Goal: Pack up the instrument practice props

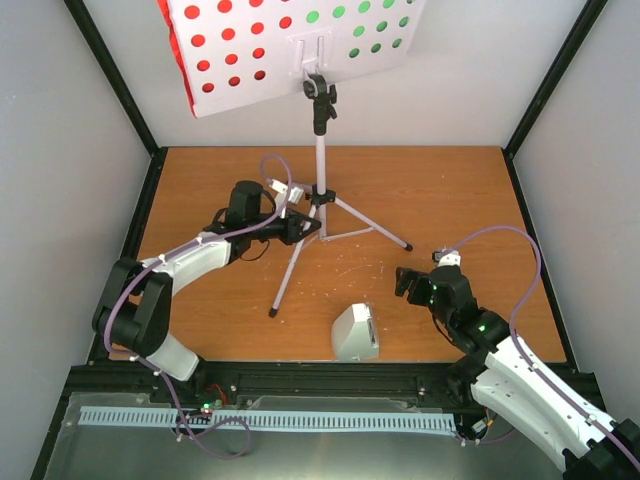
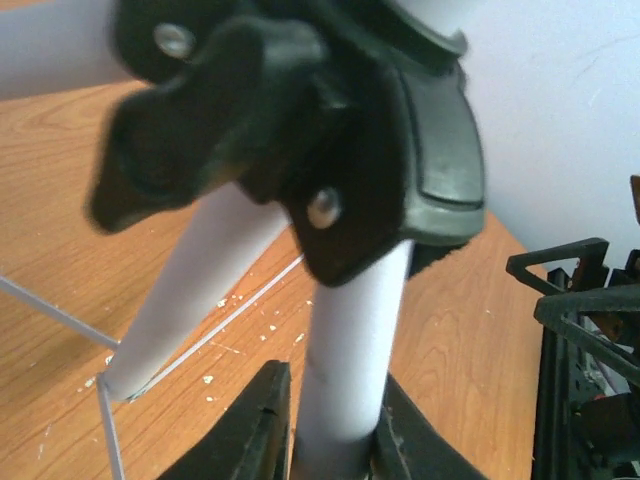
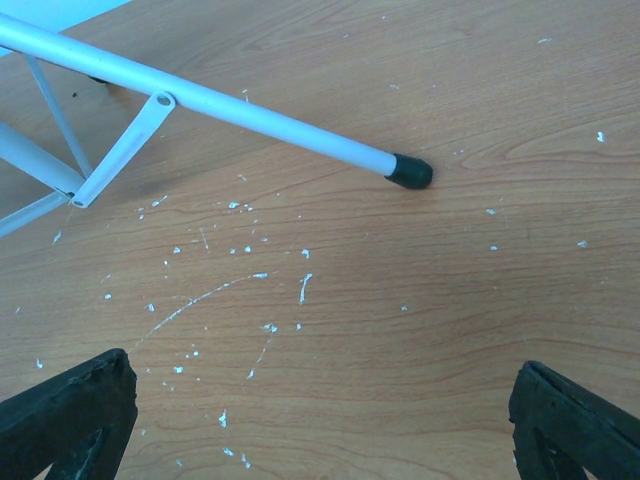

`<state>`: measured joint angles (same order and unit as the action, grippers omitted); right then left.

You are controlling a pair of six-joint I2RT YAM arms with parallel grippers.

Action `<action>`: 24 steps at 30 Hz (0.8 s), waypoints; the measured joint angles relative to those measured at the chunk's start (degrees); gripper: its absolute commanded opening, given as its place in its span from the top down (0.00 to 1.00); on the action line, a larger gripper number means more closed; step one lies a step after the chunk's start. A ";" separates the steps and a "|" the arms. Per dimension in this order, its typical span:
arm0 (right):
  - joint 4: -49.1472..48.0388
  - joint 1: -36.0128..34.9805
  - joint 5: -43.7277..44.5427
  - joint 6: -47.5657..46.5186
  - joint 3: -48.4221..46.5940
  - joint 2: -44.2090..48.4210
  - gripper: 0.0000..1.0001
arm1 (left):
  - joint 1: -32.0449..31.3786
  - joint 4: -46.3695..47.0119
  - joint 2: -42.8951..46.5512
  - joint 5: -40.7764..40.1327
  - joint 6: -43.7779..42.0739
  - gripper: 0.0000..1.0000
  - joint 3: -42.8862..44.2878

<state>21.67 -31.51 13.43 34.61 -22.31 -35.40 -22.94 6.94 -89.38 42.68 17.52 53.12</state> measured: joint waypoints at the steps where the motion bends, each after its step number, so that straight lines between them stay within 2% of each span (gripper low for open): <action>1: 0.00 0.00 0.00 0.02 0.02 0.02 0.00 | -0.07 0.00 0.15 -0.59 -1.07 0.88 0.00; 7: -0.02 0.00 -0.11 0.00 0.00 0.02 0.00 | -0.55 -0.07 3.69 -8.74 -3.19 0.99 -1.88; 13: -0.57 0.04 -0.79 -0.33 0.00 -1.57 0.00 | -0.57 -1.46 12.17 -18.16 -2.80 1.00 -7.54; 18: -2.25 0.04 -2.14 -1.49 0.00 -3.04 0.00 | -0.42 -0.74 16.04 -23.08 2.89 1.00 -10.99; 24: -5.25 0.09 -5.64 -6.47 -0.20 -4.83 0.00 | -3.52 4.74 14.62 -28.57 13.11 1.00 -12.35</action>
<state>16.43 -31.42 7.79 28.14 -22.50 -40.23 -26.46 11.68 -74.76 14.11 30.63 40.77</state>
